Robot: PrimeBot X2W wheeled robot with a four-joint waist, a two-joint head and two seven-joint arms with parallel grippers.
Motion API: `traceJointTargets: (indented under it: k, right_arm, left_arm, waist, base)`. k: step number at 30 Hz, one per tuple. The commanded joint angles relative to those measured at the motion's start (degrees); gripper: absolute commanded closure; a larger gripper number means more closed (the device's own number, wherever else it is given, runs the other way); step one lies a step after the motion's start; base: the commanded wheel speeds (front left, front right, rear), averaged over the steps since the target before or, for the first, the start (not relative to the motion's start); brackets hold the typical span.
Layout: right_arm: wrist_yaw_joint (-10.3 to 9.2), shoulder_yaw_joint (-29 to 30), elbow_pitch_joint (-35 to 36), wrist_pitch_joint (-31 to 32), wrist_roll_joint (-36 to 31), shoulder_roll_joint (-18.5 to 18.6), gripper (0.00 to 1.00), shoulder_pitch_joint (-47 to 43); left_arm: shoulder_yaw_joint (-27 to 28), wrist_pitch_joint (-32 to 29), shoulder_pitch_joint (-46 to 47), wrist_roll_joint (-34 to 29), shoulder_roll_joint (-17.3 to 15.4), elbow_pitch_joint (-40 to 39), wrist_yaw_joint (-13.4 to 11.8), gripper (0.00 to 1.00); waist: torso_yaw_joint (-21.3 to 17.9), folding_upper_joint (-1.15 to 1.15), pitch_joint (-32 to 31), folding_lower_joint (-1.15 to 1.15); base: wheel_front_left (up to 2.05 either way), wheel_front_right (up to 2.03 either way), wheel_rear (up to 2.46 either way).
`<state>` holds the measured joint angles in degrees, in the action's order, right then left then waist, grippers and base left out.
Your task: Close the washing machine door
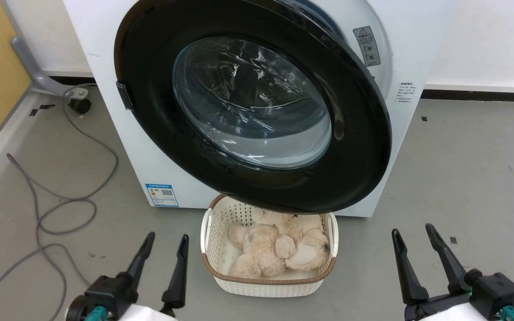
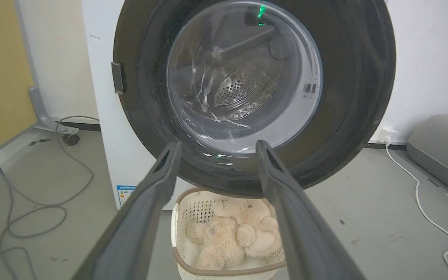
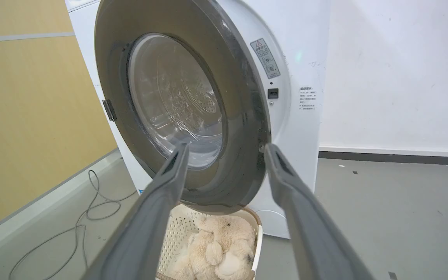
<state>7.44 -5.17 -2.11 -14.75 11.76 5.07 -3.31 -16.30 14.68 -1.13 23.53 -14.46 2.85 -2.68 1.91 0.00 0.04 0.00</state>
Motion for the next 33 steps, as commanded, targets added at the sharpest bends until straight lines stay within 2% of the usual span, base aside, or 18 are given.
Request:
traceJointTargets:
  k: [1, 7, 8, 9, 15, 23, 33]
  right_arm:
    - [0.05, 0.07, -0.25, -0.25, 0.06, 0.04, 0.00, -1.00]
    - [0.05, 0.19, -0.82, -0.25, 0.42, -0.45, 0.00, -0.84]
    - [0.05, 0.01, -0.97, -0.25, 0.51, -0.48, 0.55, -0.69]
    - [0.05, -0.21, -0.76, -0.25, 0.46, -0.41, 1.00, -0.36]
    - [0.05, -6.00, -0.97, 0.66, 0.34, 4.72, 1.00, 4.38]
    - [0.05, -11.73, -1.34, 5.50, 3.97, 13.77, 1.00, 17.63]
    - [0.05, -12.77, -8.57, 9.39, 13.03, 22.23, 1.00, 32.54]
  left_arm:
    - [-0.04, 0.31, -0.71, -0.81, 0.70, 0.42, 0.54, 0.00]
    - [1.18, 0.31, -0.60, -3.42, 2.36, 0.90, 2.05, 0.00]
    - [1.38, 0.31, -0.52, -3.77, 2.62, 0.90, 2.27, 0.00]
    - [1.55, 0.31, -0.40, -4.13, 2.87, 0.87, 2.47, 0.00]
    - [2.32, 0.31, 1.40, -6.17, 4.57, 0.36, 3.71, 0.00]
    - [3.08, 0.31, 4.99, -8.17, 6.71, -0.47, 5.30, 0.00]
    - [4.28, 0.31, 8.73, -9.73, 8.75, -0.18, 6.87, 0.00]
  waist:
    - [0.15, 0.00, 0.18, 0.00]
    - [0.61, 0.00, 1.39, 0.00]
    - [0.71, 0.00, 1.69, 0.00]
    - [0.82, 0.00, 2.08, 0.00]
    - [2.13, 0.00, 5.54, 0.00]
    - [5.30, 0.00, 12.31, 0.00]
    - [9.02, 0.00, 18.31, 0.00]
  base:
    - [0.00, 0.00, 0.00]
    - [0.00, 0.00, 0.00]
    - [0.00, 0.00, 0.00]
    - [0.00, 0.00, 0.00]
    - [0.00, 0.00, 0.00]
    - [0.00, 0.00, 0.00]
    - [0.00, 0.00, 0.00]
